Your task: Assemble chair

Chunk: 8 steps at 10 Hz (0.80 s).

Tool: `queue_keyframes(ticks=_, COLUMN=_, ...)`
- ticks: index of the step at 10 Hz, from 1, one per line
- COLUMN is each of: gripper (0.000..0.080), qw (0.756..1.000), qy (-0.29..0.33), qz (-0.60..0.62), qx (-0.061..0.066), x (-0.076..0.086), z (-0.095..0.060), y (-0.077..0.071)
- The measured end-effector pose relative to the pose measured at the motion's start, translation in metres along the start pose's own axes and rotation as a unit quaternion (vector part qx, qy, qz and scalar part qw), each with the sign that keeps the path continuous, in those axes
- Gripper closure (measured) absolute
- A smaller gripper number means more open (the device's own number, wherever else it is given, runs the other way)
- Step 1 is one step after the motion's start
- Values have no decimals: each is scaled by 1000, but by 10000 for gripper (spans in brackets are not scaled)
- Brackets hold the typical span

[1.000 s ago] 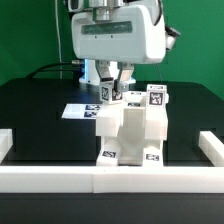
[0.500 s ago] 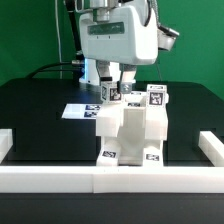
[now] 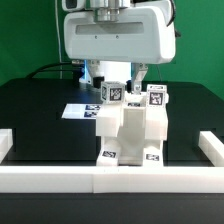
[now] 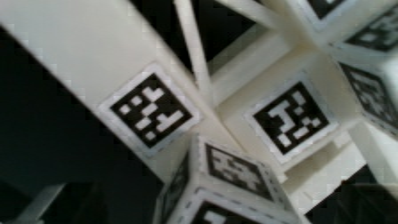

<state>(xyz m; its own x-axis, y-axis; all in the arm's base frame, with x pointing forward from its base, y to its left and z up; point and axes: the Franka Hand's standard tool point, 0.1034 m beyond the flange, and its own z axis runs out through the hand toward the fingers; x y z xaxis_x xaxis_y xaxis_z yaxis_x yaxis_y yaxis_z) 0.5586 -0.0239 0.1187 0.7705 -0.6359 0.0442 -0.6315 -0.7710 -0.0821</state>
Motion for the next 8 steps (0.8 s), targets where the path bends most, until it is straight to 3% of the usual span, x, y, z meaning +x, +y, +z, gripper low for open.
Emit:
queue_keyframes(ticks=4, gripper=150, qw=985, qy=0, qz=-173, qx=0, x=2, z=0, y=3)
queue_keyframes(ticks=8, gripper=150, qw=950, qy=-1, qz=-313, qx=-1, x=1, z=0, y=3)
